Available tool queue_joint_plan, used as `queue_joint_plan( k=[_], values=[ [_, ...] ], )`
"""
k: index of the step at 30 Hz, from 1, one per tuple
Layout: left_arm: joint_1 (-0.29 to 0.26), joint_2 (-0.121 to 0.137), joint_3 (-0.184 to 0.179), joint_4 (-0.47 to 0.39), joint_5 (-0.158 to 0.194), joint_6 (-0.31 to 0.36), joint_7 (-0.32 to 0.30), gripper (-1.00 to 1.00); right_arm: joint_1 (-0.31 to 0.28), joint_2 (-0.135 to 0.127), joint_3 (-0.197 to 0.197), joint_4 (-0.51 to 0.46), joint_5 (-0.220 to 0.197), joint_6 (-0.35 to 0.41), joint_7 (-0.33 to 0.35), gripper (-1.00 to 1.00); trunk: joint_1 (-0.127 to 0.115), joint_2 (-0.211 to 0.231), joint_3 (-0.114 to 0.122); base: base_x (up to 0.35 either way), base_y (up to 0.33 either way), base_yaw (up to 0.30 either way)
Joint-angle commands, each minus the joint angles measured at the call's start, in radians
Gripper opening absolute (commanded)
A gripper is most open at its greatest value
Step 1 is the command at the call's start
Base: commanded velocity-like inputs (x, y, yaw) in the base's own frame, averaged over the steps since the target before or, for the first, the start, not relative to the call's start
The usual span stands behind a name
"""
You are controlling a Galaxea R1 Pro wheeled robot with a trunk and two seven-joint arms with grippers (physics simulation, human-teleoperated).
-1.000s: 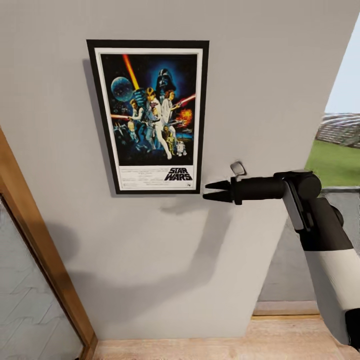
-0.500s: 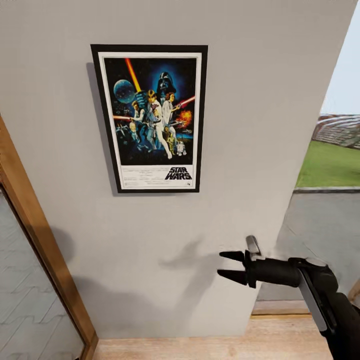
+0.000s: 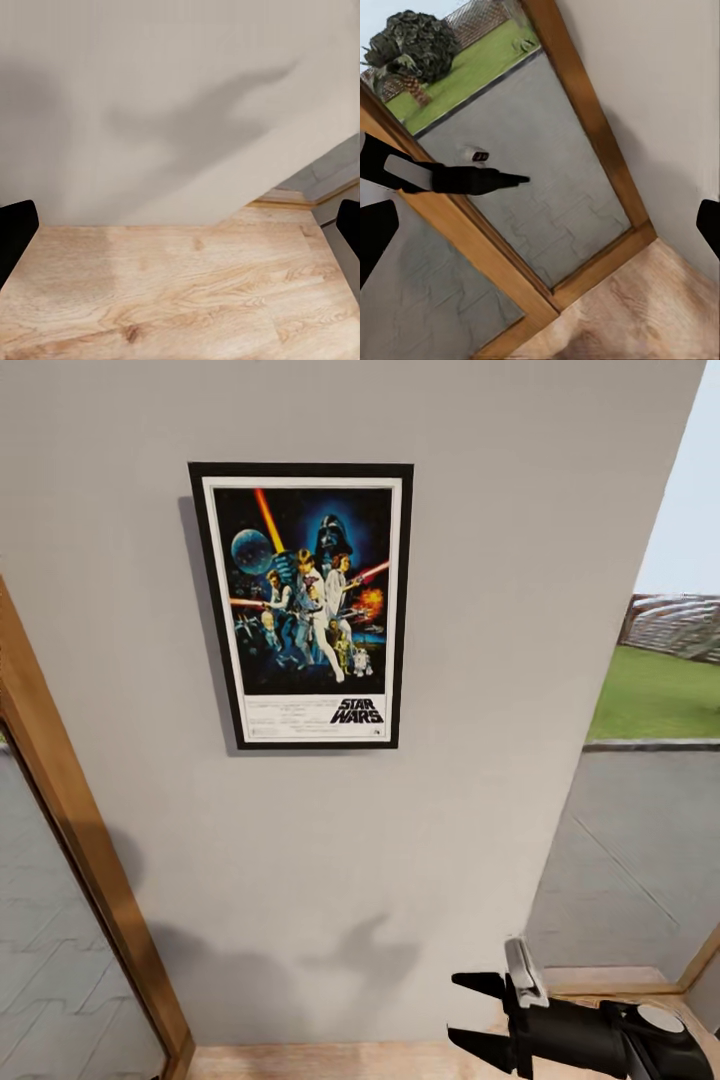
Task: Pick up the poster from the kitchen countertop and hang it on one of the wall nails in the kitchen.
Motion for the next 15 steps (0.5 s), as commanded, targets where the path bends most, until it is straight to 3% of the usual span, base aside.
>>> queue_joint_plan(
  k=[1, 15],
  values=[
    [0.0, 0.0, -0.009, 0.001, 0.008, -0.005, 0.0, 1.0, 0.013, 0.0, 0.0, 0.005, -0.003, 0.007, 0.001, 1.0, 0.0, -0.001, 0.001, 0.0, 0.0, 0.0],
    [0.0, -0.017, -0.011, 0.002, 0.008, -0.005, 0.002, 1.0, 0.04, -0.014, 0.0, 0.388, -0.002, -0.254, 0.002, 1.0, 0.0, -0.001, 0.024, 0.0, 0.0, 0.0]
  ],
)
